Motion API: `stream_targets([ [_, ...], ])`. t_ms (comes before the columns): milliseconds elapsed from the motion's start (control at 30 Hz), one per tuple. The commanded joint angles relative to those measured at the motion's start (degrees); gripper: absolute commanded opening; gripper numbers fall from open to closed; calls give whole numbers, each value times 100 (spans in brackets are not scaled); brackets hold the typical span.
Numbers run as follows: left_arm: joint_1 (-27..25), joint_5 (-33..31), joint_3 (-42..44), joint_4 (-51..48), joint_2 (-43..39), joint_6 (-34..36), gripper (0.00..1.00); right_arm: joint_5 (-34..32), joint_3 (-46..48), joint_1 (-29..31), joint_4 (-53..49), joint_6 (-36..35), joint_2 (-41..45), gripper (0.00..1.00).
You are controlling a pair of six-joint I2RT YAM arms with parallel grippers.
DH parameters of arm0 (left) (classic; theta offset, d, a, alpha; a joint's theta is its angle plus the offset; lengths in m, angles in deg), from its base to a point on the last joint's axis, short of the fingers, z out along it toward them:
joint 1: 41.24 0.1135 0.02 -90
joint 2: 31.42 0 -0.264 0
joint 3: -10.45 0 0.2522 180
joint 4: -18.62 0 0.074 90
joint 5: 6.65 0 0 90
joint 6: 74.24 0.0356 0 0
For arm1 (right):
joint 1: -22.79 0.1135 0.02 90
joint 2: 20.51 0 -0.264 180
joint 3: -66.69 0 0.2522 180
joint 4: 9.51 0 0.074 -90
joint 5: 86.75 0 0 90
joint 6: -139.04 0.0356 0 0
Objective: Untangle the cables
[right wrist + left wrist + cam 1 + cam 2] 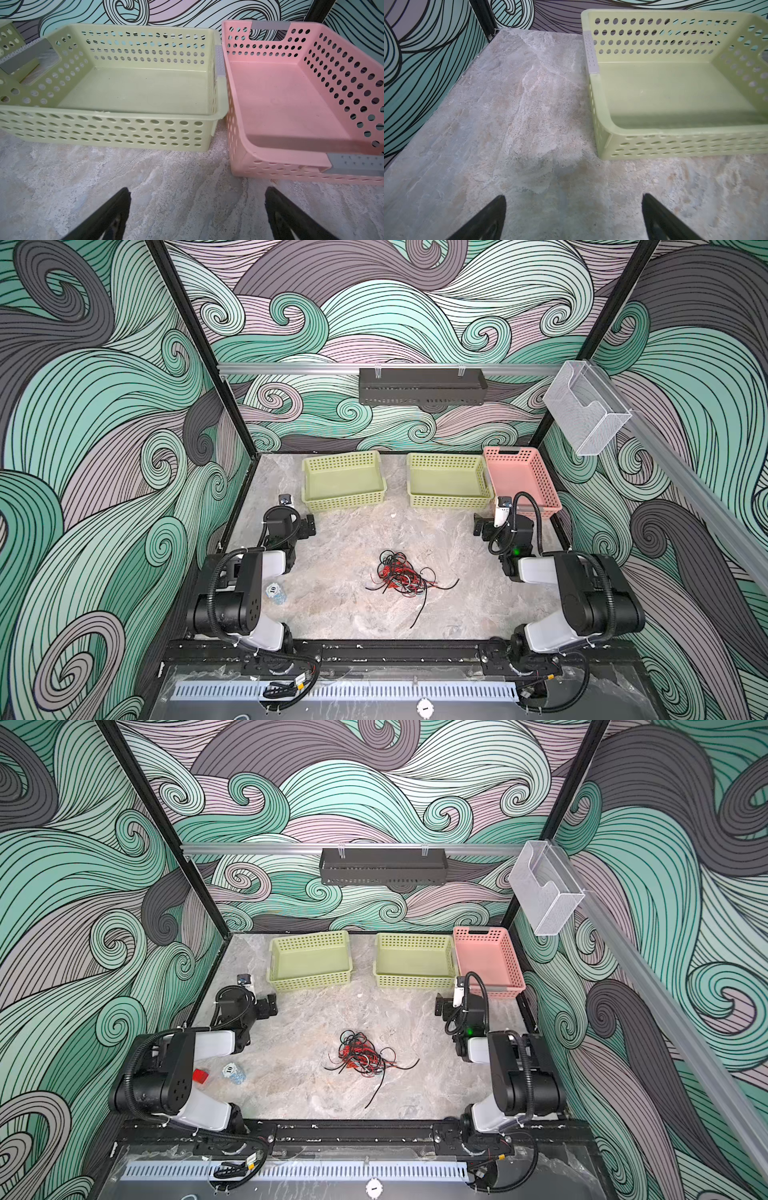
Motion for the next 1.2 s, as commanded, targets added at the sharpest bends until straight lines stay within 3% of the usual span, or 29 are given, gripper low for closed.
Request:
stream_targets([
  [0, 16, 64, -110, 55, -62, -4, 99, 20, -64, -15, 72, 66, 36, 100],
  [1167, 10, 45, -110, 55, -59, 11, 99, -58, -51, 39, 86, 39, 47, 100],
])
